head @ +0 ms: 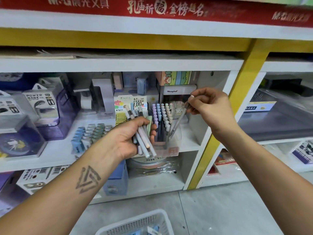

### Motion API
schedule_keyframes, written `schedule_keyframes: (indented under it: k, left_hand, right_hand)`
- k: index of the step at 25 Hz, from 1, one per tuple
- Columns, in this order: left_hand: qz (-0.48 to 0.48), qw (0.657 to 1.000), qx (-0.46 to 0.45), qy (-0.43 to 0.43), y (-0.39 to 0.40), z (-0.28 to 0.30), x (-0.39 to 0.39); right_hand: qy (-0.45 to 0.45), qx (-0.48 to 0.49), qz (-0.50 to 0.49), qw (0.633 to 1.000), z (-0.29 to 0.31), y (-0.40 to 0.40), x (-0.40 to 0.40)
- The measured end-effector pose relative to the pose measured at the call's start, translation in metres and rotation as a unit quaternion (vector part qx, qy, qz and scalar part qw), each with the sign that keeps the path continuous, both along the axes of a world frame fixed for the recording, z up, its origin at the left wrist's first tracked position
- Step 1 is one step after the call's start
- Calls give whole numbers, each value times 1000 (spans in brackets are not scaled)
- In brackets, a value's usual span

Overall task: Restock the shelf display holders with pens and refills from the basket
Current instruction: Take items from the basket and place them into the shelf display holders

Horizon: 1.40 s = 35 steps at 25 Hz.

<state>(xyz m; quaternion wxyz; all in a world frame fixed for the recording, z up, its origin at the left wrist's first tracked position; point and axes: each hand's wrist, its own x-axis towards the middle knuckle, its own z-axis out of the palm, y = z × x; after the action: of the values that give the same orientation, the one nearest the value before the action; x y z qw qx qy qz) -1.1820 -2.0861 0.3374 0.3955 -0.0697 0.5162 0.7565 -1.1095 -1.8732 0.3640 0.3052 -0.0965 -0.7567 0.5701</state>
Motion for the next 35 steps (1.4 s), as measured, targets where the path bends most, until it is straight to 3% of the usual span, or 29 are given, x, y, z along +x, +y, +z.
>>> schedule_keyframes:
  k: [11,28,31,35]
  left_hand:
    - [39,999,7,-6,1,10,2]
    - [15,999,-28,39,-4,-2,-6]
    - [-7,997,-41,58,-4,-2,-4]
    - [-26,997,-31,69,-5,0,-2]
  right_hand:
    - [-31,133,4,991,-12,2,-4]
    - [-67,332,-15,941,-48,8,-50]
    - [-85,381,-34,920,-46,5,-55]
    - [-168,490,-50,854,-44,1,-59]
